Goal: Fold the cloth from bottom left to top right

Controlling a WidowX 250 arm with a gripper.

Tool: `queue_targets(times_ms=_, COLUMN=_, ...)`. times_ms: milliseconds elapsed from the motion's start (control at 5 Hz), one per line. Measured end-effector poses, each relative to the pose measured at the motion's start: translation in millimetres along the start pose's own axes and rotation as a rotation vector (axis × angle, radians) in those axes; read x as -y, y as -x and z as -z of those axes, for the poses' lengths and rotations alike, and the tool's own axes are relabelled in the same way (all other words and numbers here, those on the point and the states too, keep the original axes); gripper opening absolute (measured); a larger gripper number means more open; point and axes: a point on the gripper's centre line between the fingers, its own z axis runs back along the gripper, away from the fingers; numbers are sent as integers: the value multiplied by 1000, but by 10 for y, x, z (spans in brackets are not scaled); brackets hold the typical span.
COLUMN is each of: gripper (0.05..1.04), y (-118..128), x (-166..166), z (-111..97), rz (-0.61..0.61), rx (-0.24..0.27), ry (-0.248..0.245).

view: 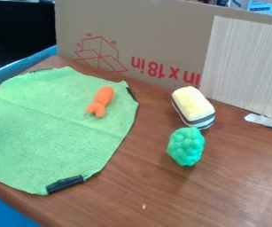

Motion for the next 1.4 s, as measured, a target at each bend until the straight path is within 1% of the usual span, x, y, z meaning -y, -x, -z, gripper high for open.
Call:
queue_targets(times_ms=200, gripper=999, y=-12, x=-34, z=11, rz=-48, rx=44, ry=58)
queue_targets(times_ms=400, gripper=999, y=-8, x=-82, z=11, rz=-101, rx=70, ry=99)
queue_targets(times_ms=600, gripper=999, y=-8, x=-95, z=1, rz=-113, rx=85, ry=105)
queue_targets(times_ms=800, gripper=999, y=21, x=-156, z=-5, rz=-128, rx=84, ry=83)
queue_targets(times_ms=1000, gripper=999, y=43, x=-210, z=26, rz=-143, rx=78, ry=49)
queue_targets(times_ms=1200, gripper=999, y=93, x=-227, z=118, rz=-163, rx=63, ry=42)
queue_targets(times_ms=1400, gripper=973, y=138, x=-232, z=204, rz=-176, rx=59, ry=28)
